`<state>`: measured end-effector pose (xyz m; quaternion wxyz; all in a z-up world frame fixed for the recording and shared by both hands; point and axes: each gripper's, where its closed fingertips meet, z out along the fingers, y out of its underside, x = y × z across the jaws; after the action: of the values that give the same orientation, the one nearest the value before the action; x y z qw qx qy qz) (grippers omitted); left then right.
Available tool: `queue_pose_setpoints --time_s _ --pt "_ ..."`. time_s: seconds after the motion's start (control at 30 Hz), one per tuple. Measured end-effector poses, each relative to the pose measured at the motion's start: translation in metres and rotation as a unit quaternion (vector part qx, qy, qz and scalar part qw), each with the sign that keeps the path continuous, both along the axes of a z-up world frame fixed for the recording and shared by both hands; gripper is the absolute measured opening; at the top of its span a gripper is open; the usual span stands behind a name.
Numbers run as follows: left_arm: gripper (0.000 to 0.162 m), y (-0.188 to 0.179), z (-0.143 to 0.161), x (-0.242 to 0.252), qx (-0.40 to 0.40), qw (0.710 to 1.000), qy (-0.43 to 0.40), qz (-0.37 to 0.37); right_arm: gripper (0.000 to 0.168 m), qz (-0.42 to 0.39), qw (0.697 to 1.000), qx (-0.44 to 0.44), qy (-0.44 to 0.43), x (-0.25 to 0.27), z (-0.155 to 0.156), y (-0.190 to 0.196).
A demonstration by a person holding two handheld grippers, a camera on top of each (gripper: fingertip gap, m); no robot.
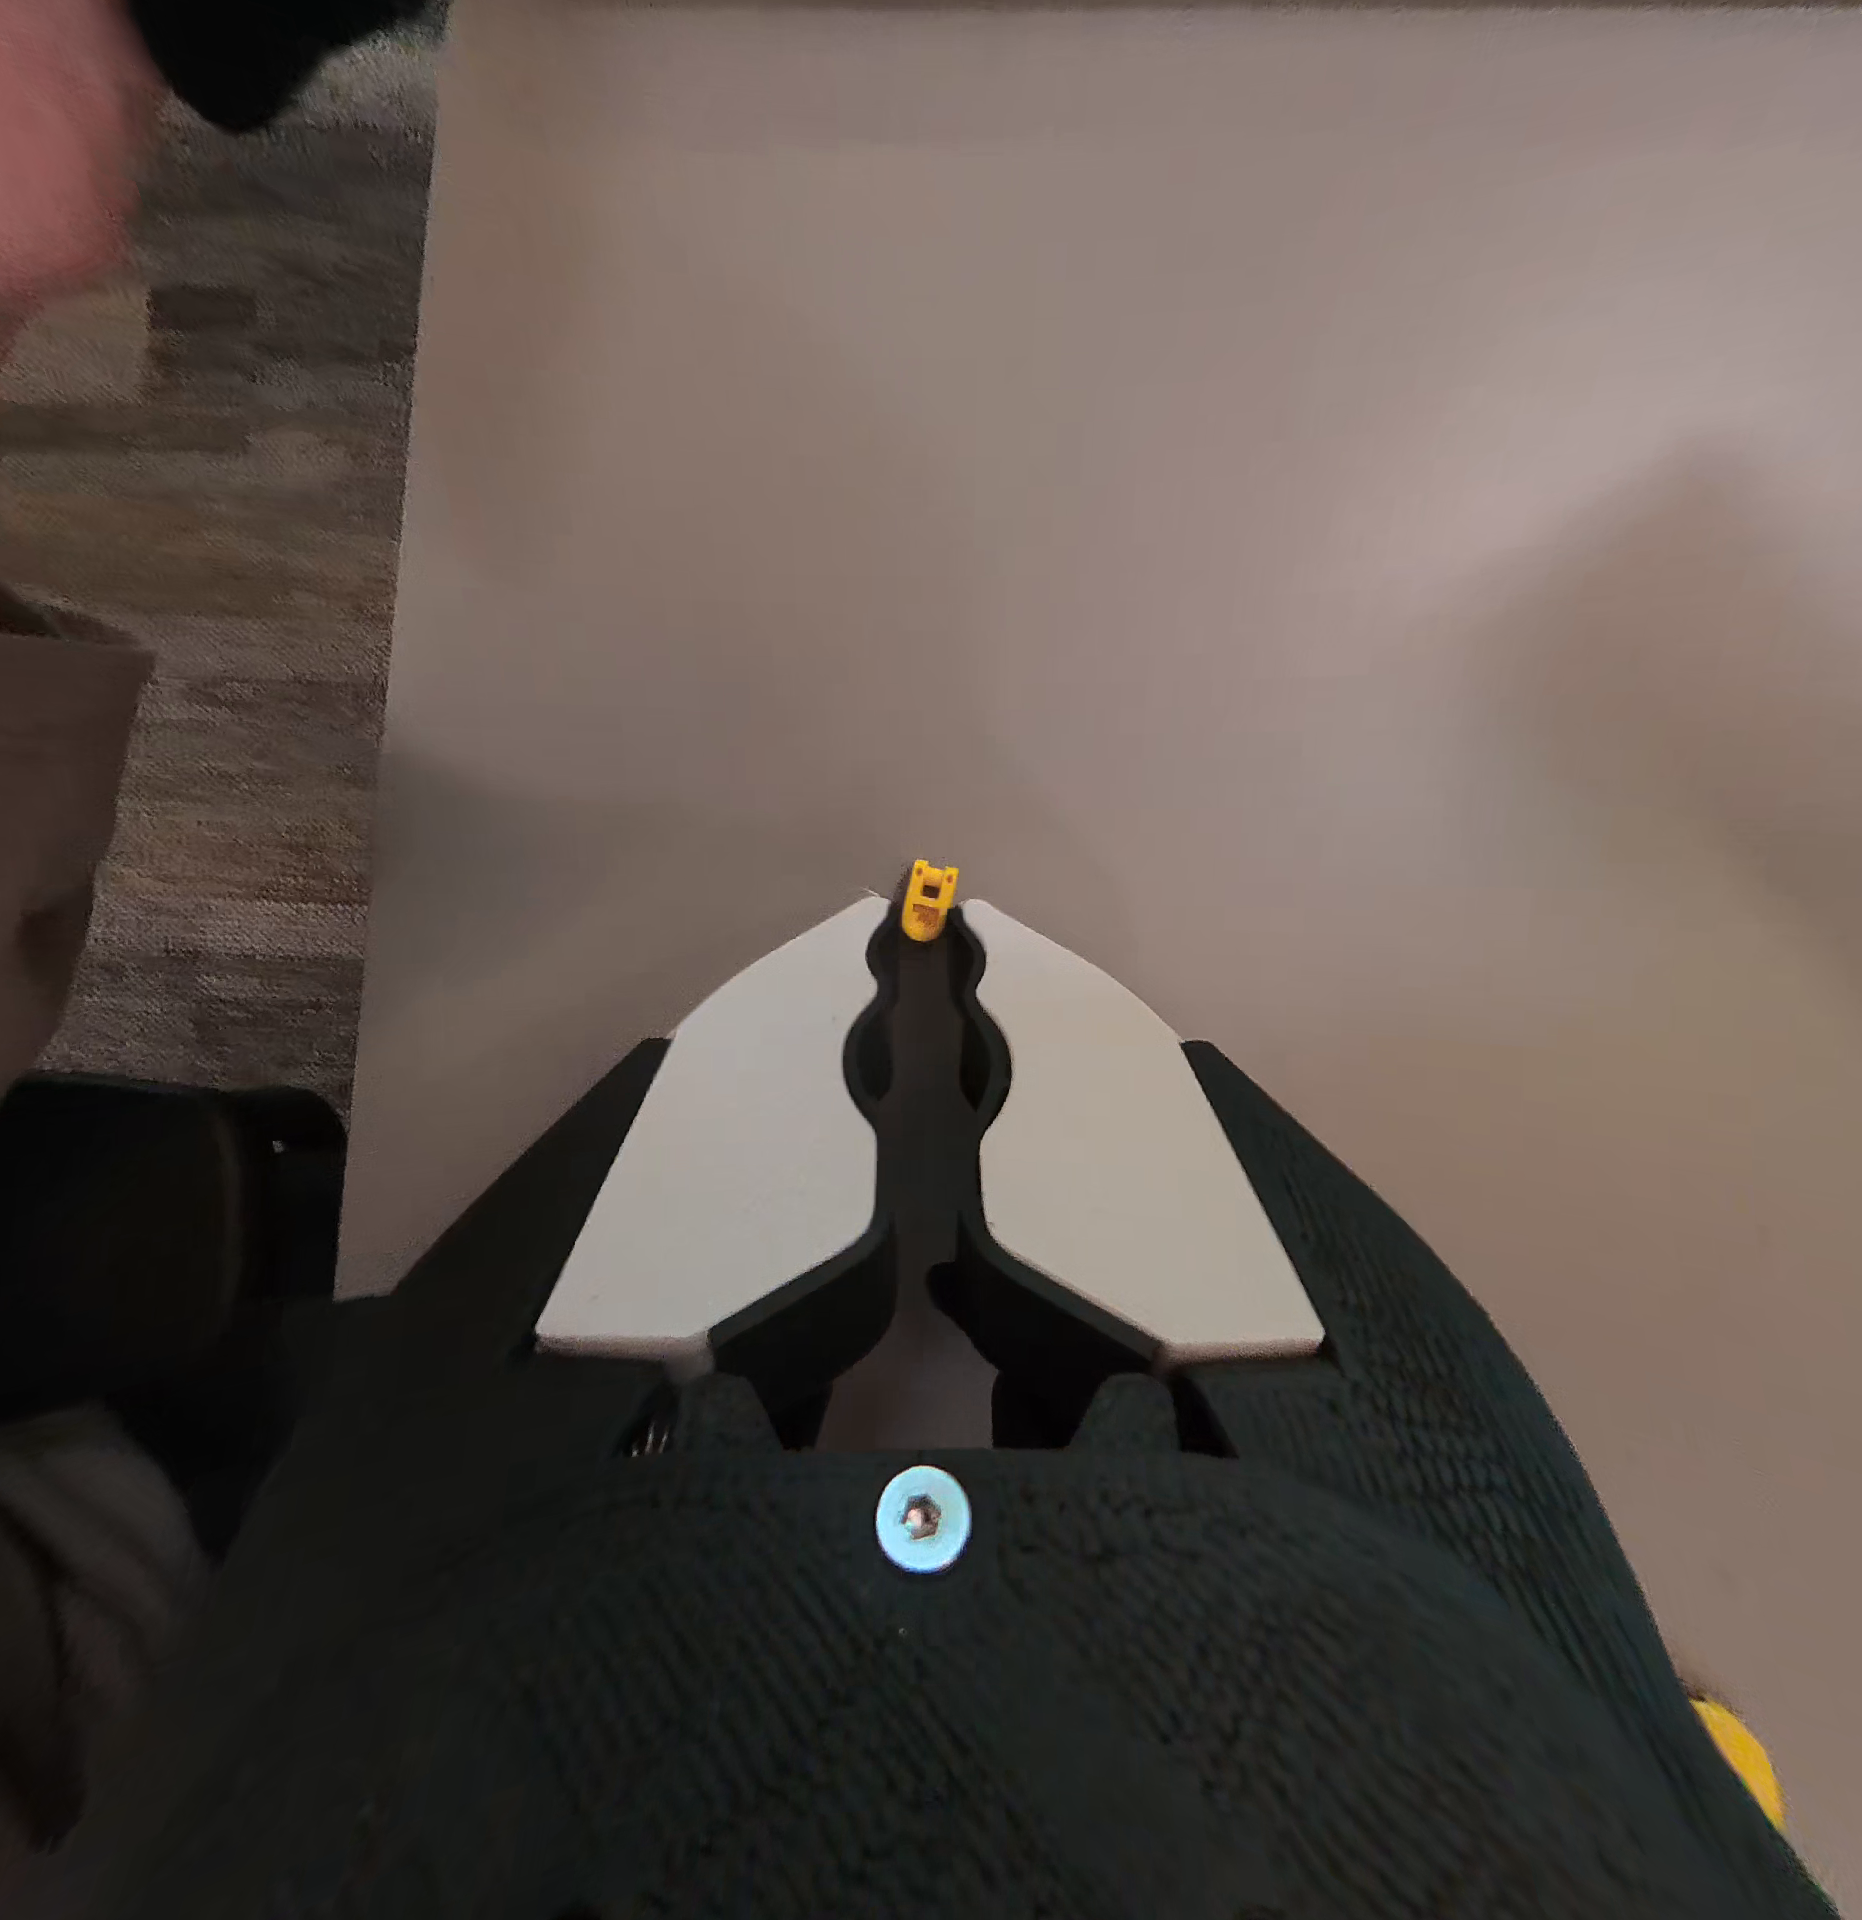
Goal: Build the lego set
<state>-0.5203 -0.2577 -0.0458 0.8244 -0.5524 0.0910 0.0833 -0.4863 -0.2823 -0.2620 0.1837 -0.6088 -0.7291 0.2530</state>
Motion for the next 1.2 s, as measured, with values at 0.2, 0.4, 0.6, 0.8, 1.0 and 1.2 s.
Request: queue_pose_setpoints --time_s 0.2,0.4,0.6,0.8,1.0,1.2 --pt "0.013 0.004 -0.006 0.0 -0.021 0.999 -0.023 -0.02 0.006 0.05 0.996 0.067 0.04 0.01 0.008 0.006" --pt "0.013 0.033 -0.037 0.041 -0.146 0.962 -0.123 -0.192 0.006 0.079 0.877 0.439 0.181 0.044 0.081 0.076" --pt "0.013 0.048 -0.045 0.1 -0.187 0.906 -0.172 -0.339 0.006 0.096 0.671 0.701 0.222 0.077 0.173 0.098" --pt "0.013 0.044 -0.032 0.125 -0.155 0.87 -0.202 -0.423 0.006 0.138 0.548 0.792 0.231 0.085 0.2 0.076" --pt "0.013 0.039 -0.023 0.125 -0.126 0.848 -0.236 -0.458 0.005 0.176 0.46 0.84 0.227 0.087 0.207 0.066" --pt "0.013 0.048 -0.031 0.114 -0.143 0.865 -0.238 -0.418 0.005 0.223 0.43 0.849 0.212 0.088 0.195 0.065"
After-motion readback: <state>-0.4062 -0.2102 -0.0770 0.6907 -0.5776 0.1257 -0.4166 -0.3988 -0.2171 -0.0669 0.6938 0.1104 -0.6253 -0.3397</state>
